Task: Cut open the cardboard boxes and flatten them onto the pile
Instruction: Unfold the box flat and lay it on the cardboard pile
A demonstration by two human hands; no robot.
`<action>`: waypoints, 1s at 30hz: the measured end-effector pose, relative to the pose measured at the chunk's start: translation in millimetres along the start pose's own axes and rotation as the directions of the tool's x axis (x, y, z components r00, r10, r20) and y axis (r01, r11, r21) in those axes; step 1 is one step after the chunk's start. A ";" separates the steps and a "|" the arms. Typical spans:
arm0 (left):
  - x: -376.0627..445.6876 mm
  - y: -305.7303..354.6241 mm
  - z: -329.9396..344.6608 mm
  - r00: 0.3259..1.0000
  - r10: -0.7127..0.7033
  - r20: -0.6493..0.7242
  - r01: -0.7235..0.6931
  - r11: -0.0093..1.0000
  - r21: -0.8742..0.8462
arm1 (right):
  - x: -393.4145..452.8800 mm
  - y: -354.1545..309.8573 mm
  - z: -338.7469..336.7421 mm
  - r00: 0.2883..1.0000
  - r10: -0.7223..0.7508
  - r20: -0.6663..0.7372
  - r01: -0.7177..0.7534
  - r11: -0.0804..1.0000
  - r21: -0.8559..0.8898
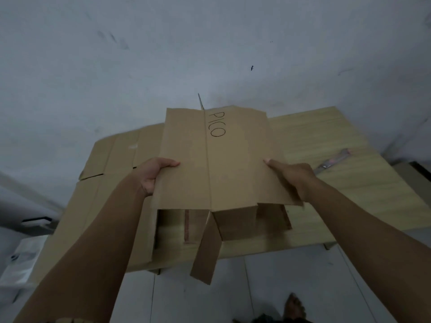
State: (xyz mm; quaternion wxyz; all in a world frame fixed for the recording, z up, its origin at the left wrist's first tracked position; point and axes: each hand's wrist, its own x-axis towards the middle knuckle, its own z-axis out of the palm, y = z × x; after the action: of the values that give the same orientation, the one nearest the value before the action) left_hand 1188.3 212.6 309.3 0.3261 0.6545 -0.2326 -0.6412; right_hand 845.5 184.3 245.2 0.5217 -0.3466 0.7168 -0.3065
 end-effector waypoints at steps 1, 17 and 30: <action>-1.0 -3.4 -7.3 1.000 -0.012 -0.014 0.012 1.000 -0.003 | -3.9 2.7 -1.1 0.987 0.020 0.160 -0.033 0.996 0.082; -1.9 -39.8 30.0 0.690 0.724 -0.004 -0.136 0.135 0.982 | -21.1 8.9 19.7 0.854 -0.084 0.513 -0.195 0.862 0.467; 12.4 -83.3 102.0 0.593 0.713 0.374 -0.329 -0.210 0.921 | -23.2 44.1 60.8 0.934 -0.173 0.312 -0.099 0.714 0.693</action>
State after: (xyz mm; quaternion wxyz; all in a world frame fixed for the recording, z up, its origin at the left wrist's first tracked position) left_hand 1078.6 247.0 243.9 0.0809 0.6075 -0.7902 -0.0051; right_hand 901.1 223.8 206.0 0.7275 -0.1878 0.4340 -0.4972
